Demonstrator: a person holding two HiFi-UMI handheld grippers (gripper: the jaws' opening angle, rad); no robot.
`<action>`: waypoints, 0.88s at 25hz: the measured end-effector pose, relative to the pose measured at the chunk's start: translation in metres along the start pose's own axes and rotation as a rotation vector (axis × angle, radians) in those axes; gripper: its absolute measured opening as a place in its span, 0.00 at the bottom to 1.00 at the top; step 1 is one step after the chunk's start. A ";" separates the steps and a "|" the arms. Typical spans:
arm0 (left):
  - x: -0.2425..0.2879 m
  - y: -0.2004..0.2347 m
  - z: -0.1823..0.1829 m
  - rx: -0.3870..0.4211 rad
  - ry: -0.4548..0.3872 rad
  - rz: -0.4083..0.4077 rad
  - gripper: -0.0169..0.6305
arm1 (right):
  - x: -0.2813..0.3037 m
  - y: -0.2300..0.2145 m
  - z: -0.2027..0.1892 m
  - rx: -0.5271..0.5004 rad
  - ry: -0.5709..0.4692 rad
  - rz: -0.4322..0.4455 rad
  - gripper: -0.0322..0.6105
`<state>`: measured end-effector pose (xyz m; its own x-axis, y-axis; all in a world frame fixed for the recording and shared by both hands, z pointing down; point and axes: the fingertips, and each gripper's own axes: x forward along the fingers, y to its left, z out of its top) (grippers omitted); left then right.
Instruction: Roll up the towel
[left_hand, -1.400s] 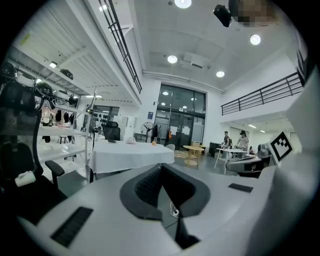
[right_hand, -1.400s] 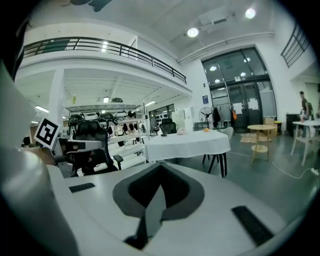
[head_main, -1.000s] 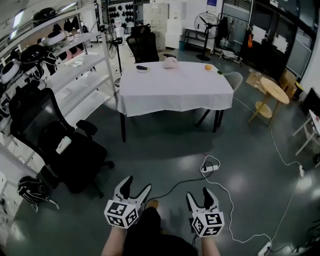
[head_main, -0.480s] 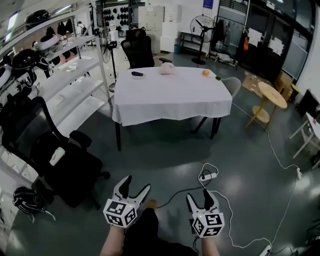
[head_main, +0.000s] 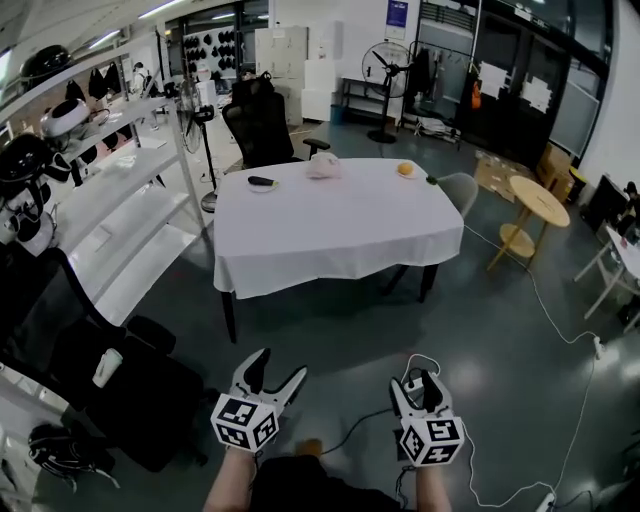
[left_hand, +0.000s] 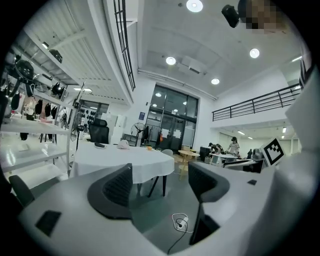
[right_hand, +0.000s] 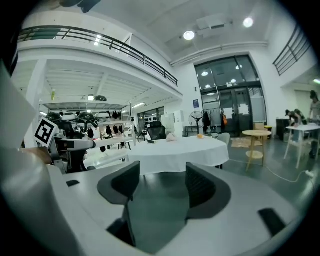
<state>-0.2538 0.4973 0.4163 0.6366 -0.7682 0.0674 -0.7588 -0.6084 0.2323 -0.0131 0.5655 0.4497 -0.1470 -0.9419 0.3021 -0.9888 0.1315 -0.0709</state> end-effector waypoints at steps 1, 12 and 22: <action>0.008 0.007 0.001 0.000 0.001 -0.004 0.59 | 0.009 -0.002 0.004 0.004 -0.003 -0.005 0.49; 0.058 0.049 0.004 0.022 0.032 -0.051 0.59 | 0.067 0.002 0.018 0.012 0.004 -0.032 0.48; 0.043 0.058 -0.020 -0.006 0.089 -0.029 0.59 | 0.066 0.020 -0.007 0.019 0.081 -0.014 0.48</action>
<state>-0.2675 0.4329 0.4518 0.6684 -0.7293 0.1462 -0.7390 -0.6289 0.2414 -0.0424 0.5083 0.4749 -0.1359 -0.9155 0.3787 -0.9901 0.1123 -0.0837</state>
